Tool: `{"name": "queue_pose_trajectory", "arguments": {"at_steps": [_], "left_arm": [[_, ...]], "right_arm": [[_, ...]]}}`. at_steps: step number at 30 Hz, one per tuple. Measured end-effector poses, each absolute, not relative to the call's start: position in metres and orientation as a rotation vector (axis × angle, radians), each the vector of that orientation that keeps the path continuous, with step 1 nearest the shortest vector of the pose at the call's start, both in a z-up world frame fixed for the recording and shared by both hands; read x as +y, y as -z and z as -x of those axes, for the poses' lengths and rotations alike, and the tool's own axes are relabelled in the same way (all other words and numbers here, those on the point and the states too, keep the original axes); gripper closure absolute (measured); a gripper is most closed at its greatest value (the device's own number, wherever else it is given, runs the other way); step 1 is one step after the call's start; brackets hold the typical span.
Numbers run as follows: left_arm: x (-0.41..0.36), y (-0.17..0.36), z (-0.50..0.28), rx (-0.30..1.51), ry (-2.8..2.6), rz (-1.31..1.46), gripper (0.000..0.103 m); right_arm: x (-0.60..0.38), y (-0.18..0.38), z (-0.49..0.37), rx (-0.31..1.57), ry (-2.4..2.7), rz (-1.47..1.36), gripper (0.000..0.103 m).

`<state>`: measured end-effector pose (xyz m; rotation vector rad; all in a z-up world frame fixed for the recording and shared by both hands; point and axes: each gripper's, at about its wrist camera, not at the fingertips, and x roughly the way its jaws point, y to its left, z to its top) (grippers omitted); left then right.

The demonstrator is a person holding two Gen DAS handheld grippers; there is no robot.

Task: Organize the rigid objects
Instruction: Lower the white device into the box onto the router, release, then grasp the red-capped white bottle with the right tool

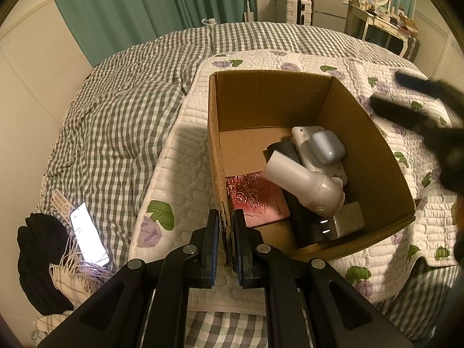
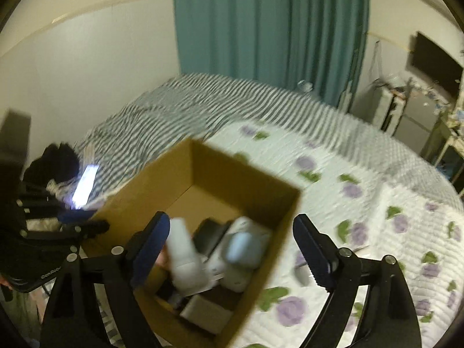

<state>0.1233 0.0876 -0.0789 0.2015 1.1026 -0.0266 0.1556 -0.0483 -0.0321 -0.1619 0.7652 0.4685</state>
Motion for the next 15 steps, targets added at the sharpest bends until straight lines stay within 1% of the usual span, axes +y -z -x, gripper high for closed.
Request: {"name": "queue_pose_trajectory", "arguments": {"at_steps": [4, 8, 11, 15], "left_arm": [[0.087, 0.079, -0.123, 1.103, 0.026, -0.201, 0.094], [0.089, 0.079, -0.122, 1.102, 0.026, -0.201, 0.094], [0.088, 0.079, -0.122, 1.102, 0.026, -0.199, 0.094], [0.089, 0.079, -0.122, 1.103, 0.025, -0.204, 0.094]], "right_arm": [[-0.084, 0.008, -0.155, 0.704, -0.380, 0.139, 0.011], [-0.121, -0.004, -0.157, 0.679, -0.292, 0.114, 0.010], [-0.150, -0.002, -0.160, 0.680, -0.233, 0.076, 0.010], [-0.185, 0.016, -0.168, 0.722, -0.135, 0.027, 0.010]]}}
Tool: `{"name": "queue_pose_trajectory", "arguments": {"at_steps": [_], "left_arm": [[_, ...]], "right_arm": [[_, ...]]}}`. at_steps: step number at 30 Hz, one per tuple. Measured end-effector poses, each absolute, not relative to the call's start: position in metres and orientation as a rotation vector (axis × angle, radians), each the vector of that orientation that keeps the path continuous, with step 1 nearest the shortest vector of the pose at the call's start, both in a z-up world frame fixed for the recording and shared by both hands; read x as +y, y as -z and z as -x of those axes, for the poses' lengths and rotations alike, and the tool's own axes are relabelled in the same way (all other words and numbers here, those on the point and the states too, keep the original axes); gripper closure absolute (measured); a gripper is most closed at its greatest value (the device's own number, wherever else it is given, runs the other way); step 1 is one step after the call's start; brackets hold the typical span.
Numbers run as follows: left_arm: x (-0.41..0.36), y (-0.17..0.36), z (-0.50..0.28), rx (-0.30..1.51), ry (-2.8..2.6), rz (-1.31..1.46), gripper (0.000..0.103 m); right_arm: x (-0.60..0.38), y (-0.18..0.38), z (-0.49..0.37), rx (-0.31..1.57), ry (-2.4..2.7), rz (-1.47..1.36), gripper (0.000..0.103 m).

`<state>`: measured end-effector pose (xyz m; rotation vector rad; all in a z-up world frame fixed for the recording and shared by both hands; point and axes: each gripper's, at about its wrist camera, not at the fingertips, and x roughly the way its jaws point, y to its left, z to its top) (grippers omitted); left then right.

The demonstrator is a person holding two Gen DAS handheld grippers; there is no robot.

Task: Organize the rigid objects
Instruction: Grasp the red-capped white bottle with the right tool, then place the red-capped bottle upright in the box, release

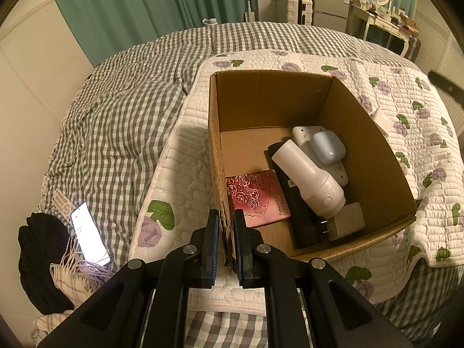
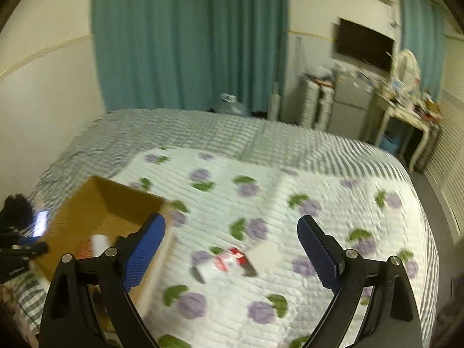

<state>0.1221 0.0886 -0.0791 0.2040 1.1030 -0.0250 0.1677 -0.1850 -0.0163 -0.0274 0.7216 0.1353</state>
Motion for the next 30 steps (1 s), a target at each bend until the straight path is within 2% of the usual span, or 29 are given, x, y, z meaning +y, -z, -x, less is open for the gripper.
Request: {"name": "queue_pose_trajectory", "arguments": {"at_steps": [8, 16, 18, 20, 21, 30], "left_arm": [[0.090, 0.078, -0.121, 1.104, 0.018, -0.208, 0.094], [0.090, 0.078, -0.121, 1.104, 0.019, -0.207, 0.094], [0.090, 0.078, -0.121, 1.104, 0.020, -0.207, 0.094], [0.091, 0.078, -0.121, 1.104, 0.019, -0.209, 0.094], [0.090, 0.079, -0.121, 1.104, 0.020, -0.210, 0.094], [0.090, 0.081, -0.122, 1.107, 0.021, -0.207, 0.094]], "right_arm": [[-0.203, 0.095, -0.190, 0.893, -0.062, -0.069, 0.010], [-0.173, 0.159, -0.215, 1.009, -0.094, -0.079, 0.010], [-0.171, 0.168, -0.222, 1.035, -0.100, -0.096, 0.014], [-0.170, 0.175, -0.229, 1.058, -0.121, -0.127, 0.026], [-0.169, 0.177, -0.231, 1.064, -0.126, -0.135, 0.028], [-0.153, 0.202, -0.251, 1.124, -0.132, -0.112, 0.032]]}}
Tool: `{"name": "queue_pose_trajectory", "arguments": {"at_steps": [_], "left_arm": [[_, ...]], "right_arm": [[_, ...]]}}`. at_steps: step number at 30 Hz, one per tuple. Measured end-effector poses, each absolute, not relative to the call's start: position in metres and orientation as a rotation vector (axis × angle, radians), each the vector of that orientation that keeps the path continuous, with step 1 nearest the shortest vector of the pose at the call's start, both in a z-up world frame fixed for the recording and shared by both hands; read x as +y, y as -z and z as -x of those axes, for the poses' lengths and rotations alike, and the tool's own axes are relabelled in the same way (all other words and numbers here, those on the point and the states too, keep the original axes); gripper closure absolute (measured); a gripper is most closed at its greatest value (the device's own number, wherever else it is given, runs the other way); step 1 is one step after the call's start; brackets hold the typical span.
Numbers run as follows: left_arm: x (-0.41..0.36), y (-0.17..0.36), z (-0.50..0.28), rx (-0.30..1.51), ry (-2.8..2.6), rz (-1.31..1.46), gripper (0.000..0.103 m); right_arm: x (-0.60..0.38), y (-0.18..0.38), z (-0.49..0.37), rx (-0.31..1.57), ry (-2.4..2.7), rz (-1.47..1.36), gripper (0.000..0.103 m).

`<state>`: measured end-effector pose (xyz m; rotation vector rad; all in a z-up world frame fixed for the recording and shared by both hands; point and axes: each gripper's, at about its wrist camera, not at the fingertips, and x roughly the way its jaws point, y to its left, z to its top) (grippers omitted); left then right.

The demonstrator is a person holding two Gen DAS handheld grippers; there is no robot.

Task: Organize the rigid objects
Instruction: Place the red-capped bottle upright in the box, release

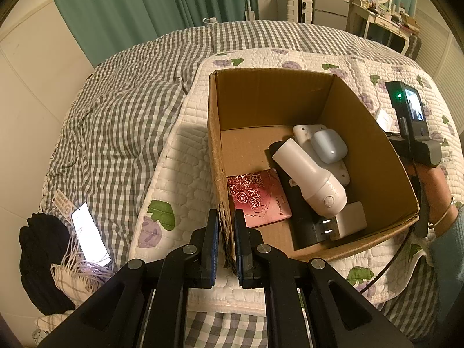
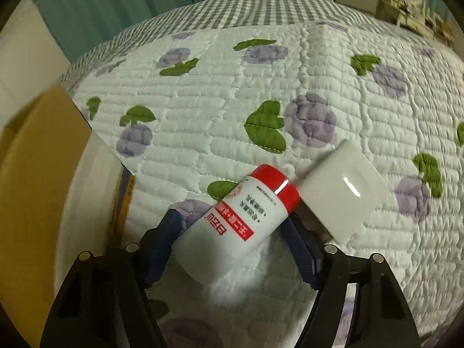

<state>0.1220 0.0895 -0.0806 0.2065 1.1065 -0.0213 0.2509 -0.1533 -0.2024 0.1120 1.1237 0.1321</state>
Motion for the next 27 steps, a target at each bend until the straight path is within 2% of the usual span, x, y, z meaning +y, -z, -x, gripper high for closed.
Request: {"name": "queue_pose_trajectory", "arguments": {"at_steps": [11, 14, 19, 27], "left_arm": [[0.090, 0.081, -0.123, 1.109, 0.023, -0.204, 0.094], [0.091, 0.081, -0.124, 1.108, 0.023, -0.204, 0.094], [0.091, 0.081, -0.124, 1.109, 0.023, -0.204, 0.094], [0.091, 0.081, -0.124, 1.109, 0.023, -0.204, 0.094]], "right_arm": [[-0.159, 0.187, -0.227, 1.077, -0.143, -0.059, 0.061], [-0.166, 0.171, -0.218, 1.038, -0.148, -0.054, 0.065], [-0.174, 0.138, -0.203, 0.974, -0.167, -0.044, 0.067], [-0.160, 0.047, -0.184, 0.777, -0.230, -0.009, 0.067]]}}
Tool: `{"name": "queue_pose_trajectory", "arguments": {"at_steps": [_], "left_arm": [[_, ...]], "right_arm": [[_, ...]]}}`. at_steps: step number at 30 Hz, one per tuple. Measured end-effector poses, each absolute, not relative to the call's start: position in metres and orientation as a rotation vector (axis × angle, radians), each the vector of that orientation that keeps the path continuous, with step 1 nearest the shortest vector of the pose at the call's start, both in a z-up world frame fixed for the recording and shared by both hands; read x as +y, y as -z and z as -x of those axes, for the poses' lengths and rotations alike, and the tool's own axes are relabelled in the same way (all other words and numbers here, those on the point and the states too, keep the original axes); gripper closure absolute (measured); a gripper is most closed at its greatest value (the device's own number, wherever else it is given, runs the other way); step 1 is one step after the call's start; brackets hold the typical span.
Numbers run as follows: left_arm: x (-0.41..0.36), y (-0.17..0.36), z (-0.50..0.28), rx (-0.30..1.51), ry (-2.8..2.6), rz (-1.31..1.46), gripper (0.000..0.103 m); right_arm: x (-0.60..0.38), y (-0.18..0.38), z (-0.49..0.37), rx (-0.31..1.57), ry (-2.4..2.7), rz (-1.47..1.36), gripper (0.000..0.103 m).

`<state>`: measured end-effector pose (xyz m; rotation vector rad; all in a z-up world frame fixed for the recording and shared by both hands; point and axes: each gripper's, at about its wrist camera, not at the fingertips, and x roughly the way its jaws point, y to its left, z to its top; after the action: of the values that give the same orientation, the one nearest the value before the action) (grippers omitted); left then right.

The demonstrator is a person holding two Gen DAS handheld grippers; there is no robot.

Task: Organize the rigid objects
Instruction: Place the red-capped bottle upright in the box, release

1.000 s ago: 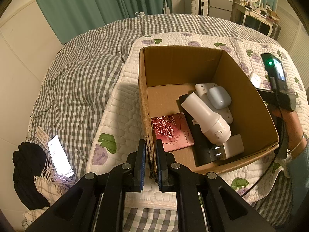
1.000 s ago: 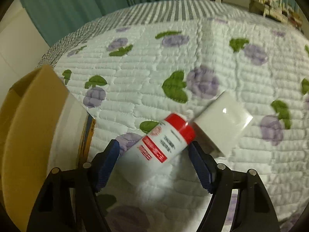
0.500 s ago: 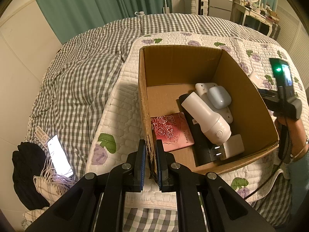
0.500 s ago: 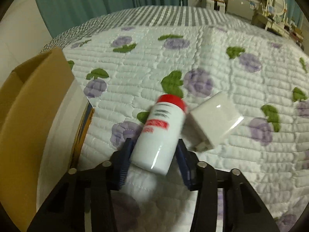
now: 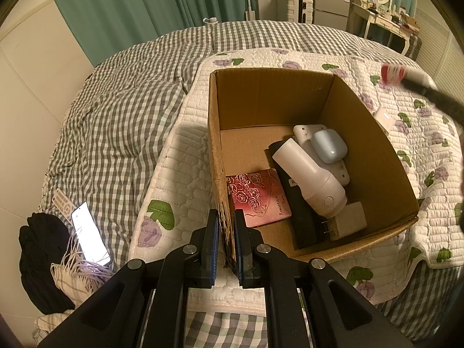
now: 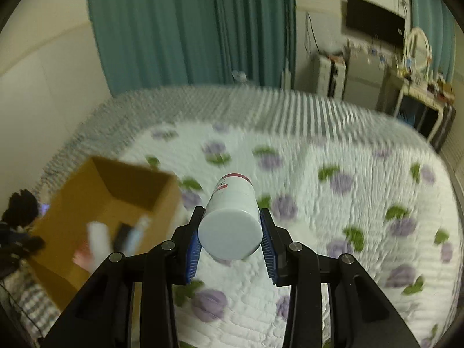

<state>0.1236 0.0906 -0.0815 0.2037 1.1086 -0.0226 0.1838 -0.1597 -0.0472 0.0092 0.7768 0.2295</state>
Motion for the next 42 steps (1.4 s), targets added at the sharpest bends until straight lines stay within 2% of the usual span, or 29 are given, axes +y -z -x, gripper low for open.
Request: {"name": "queue_pose_trajectory", "arguments": {"at_steps": [6, 10, 26, 35, 36, 37, 38, 40, 42], "left_arm": [[0.090, 0.082, -0.124, 1.108, 0.024, -0.202, 0.094], [0.090, 0.082, -0.124, 1.108, 0.025, -0.202, 0.094], [0.094, 0.080, -0.122, 1.106, 0.029, -0.191, 0.094], [0.095, 0.080, -0.122, 1.106, 0.030, -0.190, 0.094], [0.094, 0.080, -0.122, 1.106, 0.029, -0.191, 0.094], [0.094, 0.080, -0.122, 1.109, 0.031, -0.189, 0.094], [0.094, 0.079, -0.122, 1.106, 0.030, -0.190, 0.094], [0.095, 0.081, -0.123, 1.109, 0.034, -0.188, 0.094], [0.095, 0.081, -0.122, 1.107, 0.031, -0.191, 0.094]], "right_arm": [[-0.117, -0.003, -0.169, 0.670, -0.342, 0.041, 0.067], [-0.086, -0.010, -0.164, 0.658, -0.418, 0.062, 0.067], [-0.006, 0.072, -0.159, 0.839, -0.530, 0.184, 0.067], [-0.001, 0.083, -0.154, 0.871, -0.556, 0.206, 0.066], [-0.001, 0.080, -0.152, 0.863, -0.558, 0.205, 0.065], [-0.003, 0.078, -0.151, 0.856, -0.557, 0.204, 0.055], [-0.004, 0.075, -0.151, 0.850, -0.551, 0.200, 0.036], [-0.013, 0.066, -0.150, 0.820, -0.534, 0.181, 0.030], [-0.024, 0.054, -0.151, 0.794, -0.520, 0.159, 0.029]]}}
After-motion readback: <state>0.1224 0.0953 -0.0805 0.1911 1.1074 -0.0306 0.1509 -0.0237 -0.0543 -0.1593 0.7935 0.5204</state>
